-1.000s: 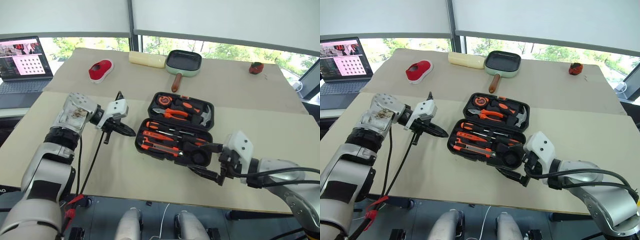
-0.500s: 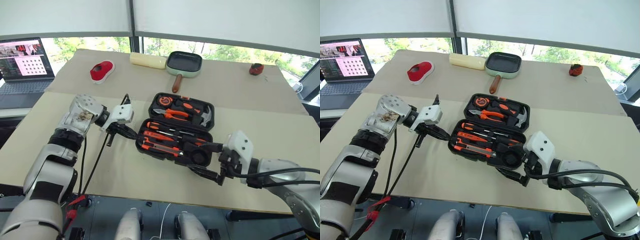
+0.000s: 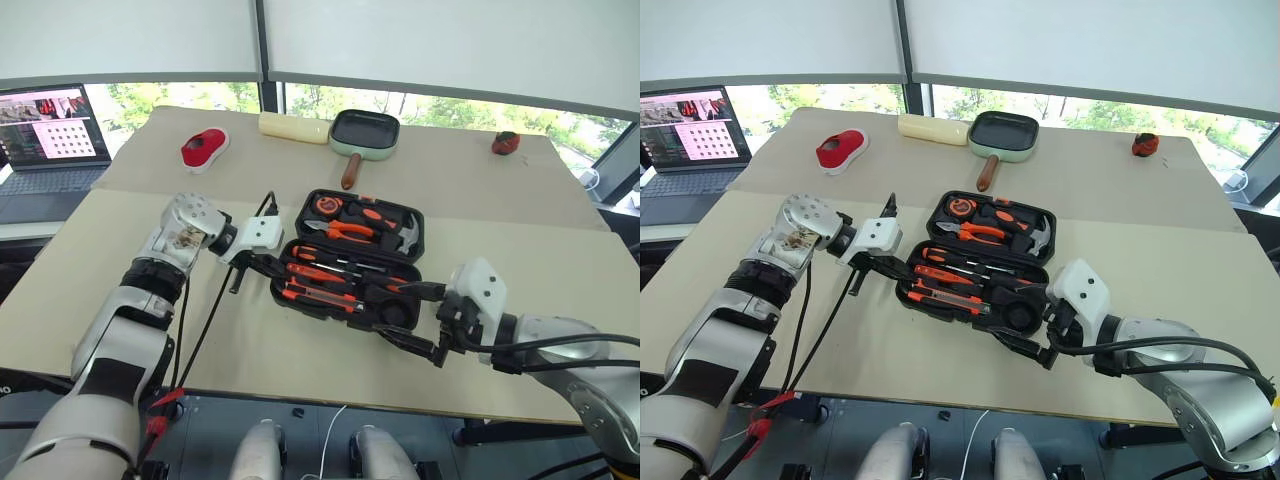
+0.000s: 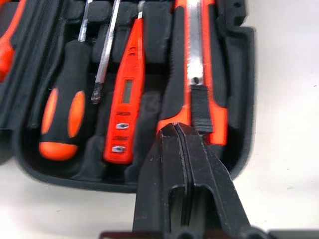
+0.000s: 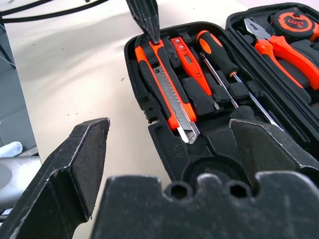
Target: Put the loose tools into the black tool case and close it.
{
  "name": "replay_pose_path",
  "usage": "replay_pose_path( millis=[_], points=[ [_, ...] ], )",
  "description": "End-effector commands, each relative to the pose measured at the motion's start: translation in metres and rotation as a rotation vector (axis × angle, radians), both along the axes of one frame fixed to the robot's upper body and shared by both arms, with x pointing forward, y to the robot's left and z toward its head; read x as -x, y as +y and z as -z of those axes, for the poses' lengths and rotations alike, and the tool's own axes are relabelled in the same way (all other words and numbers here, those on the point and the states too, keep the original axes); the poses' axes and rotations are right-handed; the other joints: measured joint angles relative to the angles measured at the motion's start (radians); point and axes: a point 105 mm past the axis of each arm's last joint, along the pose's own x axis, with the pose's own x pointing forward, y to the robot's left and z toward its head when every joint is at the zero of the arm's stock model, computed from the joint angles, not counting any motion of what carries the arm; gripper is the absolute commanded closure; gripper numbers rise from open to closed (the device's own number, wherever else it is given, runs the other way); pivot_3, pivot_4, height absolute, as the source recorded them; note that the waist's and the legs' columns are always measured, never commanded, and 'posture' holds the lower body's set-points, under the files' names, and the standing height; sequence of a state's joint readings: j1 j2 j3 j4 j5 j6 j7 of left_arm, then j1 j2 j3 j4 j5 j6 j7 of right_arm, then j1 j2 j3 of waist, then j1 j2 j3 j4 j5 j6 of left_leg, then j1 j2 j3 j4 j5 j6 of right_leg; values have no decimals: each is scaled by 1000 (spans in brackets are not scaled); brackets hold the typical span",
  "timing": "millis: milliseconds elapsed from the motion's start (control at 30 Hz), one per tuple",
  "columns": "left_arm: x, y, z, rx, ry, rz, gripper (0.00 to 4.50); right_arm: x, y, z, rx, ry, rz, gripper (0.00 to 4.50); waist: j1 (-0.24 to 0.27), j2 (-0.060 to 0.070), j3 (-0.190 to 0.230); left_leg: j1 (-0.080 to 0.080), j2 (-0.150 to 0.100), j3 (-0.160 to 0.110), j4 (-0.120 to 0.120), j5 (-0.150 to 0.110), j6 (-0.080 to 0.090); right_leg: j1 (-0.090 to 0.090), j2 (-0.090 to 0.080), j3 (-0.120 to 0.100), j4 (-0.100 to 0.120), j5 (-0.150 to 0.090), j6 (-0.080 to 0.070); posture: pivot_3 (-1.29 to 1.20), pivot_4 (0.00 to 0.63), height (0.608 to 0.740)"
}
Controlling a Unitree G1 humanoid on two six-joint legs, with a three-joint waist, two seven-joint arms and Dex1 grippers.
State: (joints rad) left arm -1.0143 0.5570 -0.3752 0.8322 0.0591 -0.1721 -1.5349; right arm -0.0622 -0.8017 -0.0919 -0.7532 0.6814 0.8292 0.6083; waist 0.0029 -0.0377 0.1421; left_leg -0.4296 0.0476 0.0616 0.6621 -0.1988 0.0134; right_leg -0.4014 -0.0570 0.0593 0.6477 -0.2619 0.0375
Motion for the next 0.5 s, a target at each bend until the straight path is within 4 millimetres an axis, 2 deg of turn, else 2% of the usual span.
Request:
replay_pose_path(
  millis=[33,333,500],
  points=[
    [7,28,37,-154,98,-60,4473,2,0,-10,-5,-45,-2,0,-7,1,-1,0,0,0,0,0,0,0,0,0,0,0,0,0,150,740],
    [28,22,61,-185,165,25,4473,-2,-1,-12,-4,-54,-1,0,-21,5,-4,0,1,0,-1,0,0,-1,1,2,0,-1,-1,0,150,740],
    [29,17,61,-164,156,22,4473,-3,-1,-11,0,-52,0,0,-19,9,-10,1,0,1,-1,-1,-1,0,0,2,0,-1,0,0,150,740]
  ],
)
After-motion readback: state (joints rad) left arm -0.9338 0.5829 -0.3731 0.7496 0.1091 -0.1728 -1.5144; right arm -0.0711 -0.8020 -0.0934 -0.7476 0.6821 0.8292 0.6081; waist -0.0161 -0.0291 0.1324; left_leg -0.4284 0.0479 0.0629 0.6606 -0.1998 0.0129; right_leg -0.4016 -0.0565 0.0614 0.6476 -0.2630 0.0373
